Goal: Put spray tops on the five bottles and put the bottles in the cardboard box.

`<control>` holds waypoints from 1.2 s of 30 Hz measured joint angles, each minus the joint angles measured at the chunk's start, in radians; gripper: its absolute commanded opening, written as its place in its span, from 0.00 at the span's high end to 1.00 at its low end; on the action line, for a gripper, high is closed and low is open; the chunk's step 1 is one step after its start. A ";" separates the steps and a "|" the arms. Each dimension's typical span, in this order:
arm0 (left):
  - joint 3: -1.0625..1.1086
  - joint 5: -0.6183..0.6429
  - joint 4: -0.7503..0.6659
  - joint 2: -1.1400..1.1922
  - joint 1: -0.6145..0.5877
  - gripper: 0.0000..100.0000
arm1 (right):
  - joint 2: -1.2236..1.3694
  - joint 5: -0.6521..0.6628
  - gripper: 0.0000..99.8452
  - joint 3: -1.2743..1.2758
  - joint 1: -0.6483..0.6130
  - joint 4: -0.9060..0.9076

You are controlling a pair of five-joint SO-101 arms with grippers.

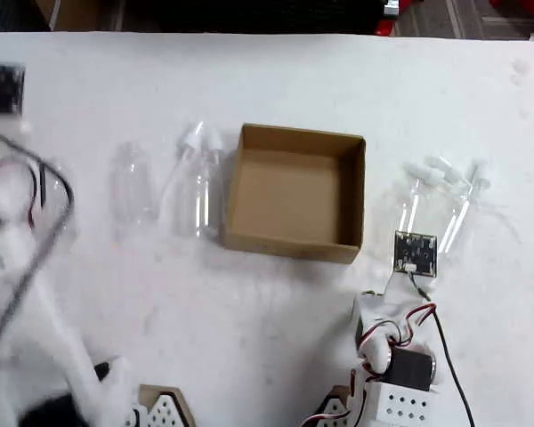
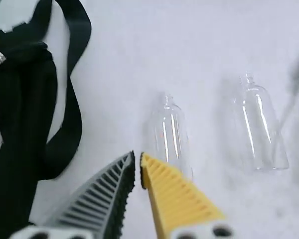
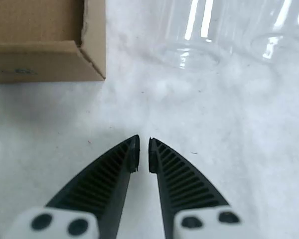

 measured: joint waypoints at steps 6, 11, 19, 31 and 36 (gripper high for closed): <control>-0.404 0.089 0.100 0.445 0.012 0.98 | 0.000 0.000 0.98 0.000 0.000 0.000; -0.703 0.175 0.141 0.755 0.021 0.97 | 0.000 0.000 0.98 0.000 0.000 0.000; -1.096 0.222 0.183 1.180 0.026 0.85 | 0.000 0.000 0.98 0.000 0.000 0.000; -1.631 0.298 0.384 1.610 0.032 0.85 | 0.000 0.000 0.98 0.000 0.000 0.000; -1.717 0.299 0.405 1.668 0.014 0.85 | 0.000 0.000 0.98 0.000 0.000 0.000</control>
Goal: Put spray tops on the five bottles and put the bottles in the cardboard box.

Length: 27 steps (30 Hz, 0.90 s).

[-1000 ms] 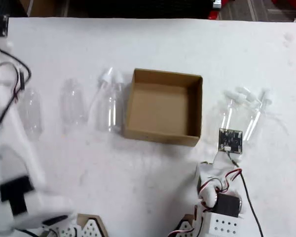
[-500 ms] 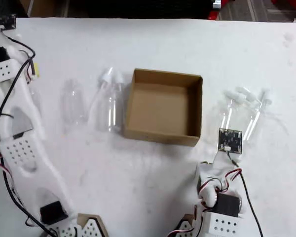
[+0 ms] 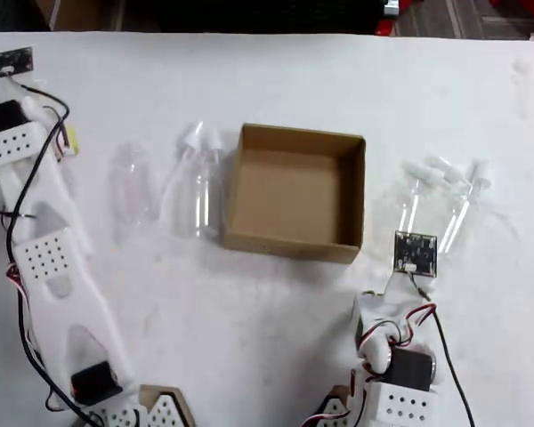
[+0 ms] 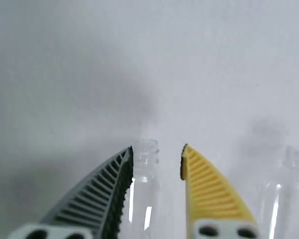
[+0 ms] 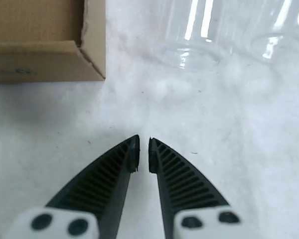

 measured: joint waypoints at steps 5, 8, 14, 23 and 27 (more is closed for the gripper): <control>-0.009 0.000 0.000 0.003 -0.021 0.82 | 0.000 0.000 0.98 0.000 0.000 0.000; -0.009 0.000 0.000 0.003 -0.018 0.81 | 0.000 0.000 0.98 0.000 0.000 0.000; 0.049 0.000 0.002 0.003 -0.021 0.81 | 0.000 0.000 0.98 0.000 0.000 0.000; 0.094 0.000 -0.005 0.011 -0.021 0.91 | 0.000 0.000 0.98 0.000 0.003 0.000; 0.094 0.002 -0.005 0.011 -0.021 0.93 | 0.000 0.000 0.98 0.000 0.003 0.000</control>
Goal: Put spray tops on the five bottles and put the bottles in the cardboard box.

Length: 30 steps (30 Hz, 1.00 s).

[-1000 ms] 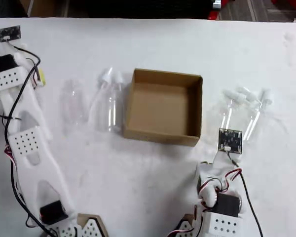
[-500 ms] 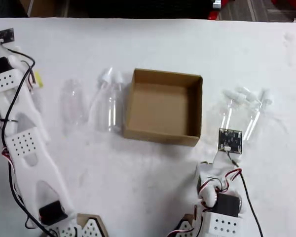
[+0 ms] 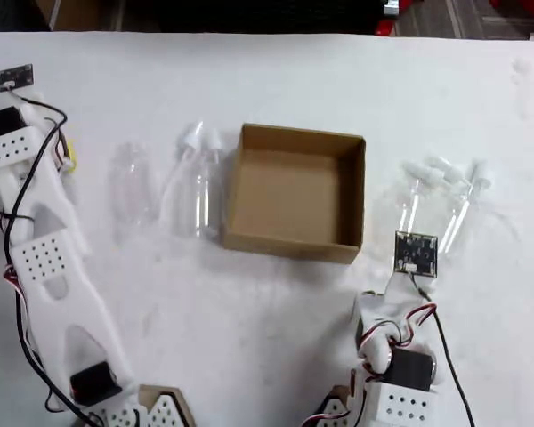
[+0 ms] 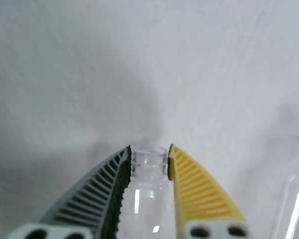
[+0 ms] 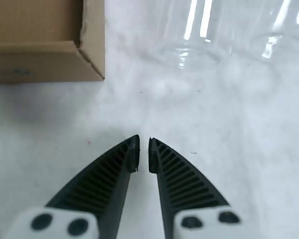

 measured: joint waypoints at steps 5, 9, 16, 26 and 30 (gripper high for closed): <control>0.000 0.000 0.000 0.000 0.000 0.93 | 0.000 0.000 0.98 0.000 0.000 0.000; -0.015 0.000 0.032 0.000 0.002 0.93 | 0.000 0.000 0.98 0.000 0.005 0.000; -0.210 0.000 0.144 -0.017 0.052 0.93 | 0.000 0.000 0.98 0.000 0.003 0.000; -0.011 0.000 0.144 -0.420 0.106 0.93 | 0.000 0.000 0.98 0.000 0.003 0.000; 0.184 0.000 0.144 -0.683 0.126 0.93 | 0.000 0.000 0.98 0.000 0.003 0.000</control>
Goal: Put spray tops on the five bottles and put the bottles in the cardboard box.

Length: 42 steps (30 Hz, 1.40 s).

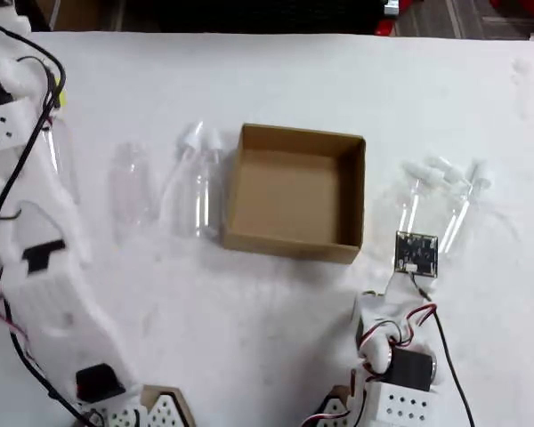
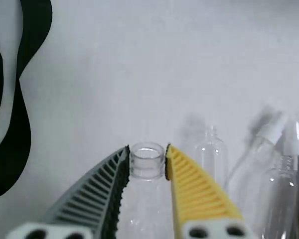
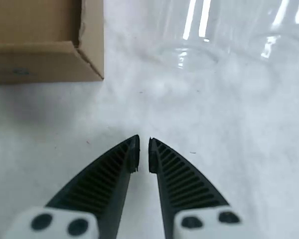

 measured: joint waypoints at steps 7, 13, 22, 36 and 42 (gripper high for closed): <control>0.457 0.000 0.000 -0.516 0.184 0.93 | 0.000 0.000 0.98 0.000 0.000 0.000; 0.812 0.000 -0.066 -0.927 0.385 0.93 | 0.000 0.000 0.98 0.000 0.000 0.000; 1.382 0.000 -0.531 -1.409 0.476 0.98 | 0.000 0.000 0.98 0.000 0.000 0.000; 2.170 0.143 -1.286 -1.867 0.709 0.98 | 0.000 0.000 0.98 0.000 0.000 0.000; 2.200 0.236 -1.628 -1.643 0.717 0.98 | 0.000 0.000 0.98 0.000 0.000 0.000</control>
